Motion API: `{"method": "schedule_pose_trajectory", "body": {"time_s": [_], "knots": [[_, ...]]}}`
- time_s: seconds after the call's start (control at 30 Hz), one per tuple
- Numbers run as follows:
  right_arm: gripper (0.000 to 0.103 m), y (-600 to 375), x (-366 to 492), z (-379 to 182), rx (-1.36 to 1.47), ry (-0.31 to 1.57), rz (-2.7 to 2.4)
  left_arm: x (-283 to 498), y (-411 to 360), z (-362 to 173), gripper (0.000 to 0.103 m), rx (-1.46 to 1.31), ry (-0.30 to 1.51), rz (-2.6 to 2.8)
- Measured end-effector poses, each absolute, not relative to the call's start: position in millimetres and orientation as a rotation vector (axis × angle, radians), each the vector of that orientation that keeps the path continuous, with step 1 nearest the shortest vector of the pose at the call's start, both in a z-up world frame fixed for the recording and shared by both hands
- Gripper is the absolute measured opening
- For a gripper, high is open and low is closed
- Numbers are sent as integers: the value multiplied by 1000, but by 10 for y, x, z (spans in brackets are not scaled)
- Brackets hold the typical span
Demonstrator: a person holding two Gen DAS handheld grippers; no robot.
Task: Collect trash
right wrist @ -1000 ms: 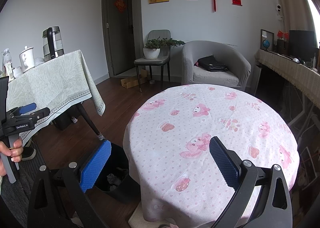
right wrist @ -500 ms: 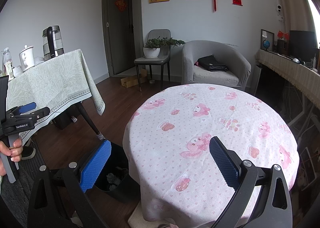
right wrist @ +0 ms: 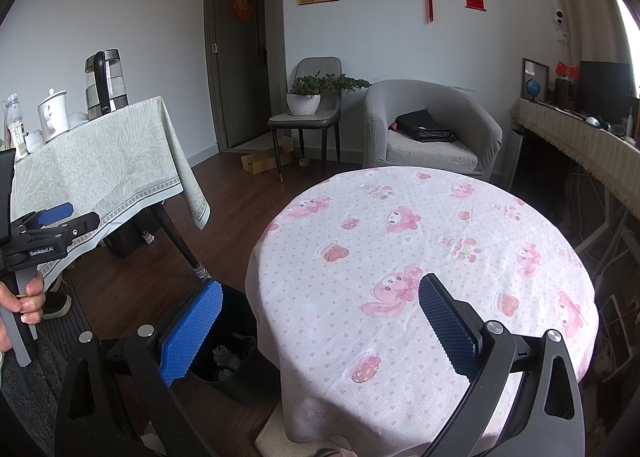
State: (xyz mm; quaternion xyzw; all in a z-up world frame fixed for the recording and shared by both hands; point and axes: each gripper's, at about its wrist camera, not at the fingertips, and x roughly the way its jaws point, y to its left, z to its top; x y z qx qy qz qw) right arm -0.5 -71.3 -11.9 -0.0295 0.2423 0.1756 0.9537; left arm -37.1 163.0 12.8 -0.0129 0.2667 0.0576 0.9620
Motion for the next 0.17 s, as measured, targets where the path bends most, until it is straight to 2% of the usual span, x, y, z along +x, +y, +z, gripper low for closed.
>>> {"method": "schedule_pose_trajectory", "body": {"time_s": [0.17], "knots": [[100,-709,-8,-116,-59,492,356,-380,1601,132,100,-10,533,122]]}}
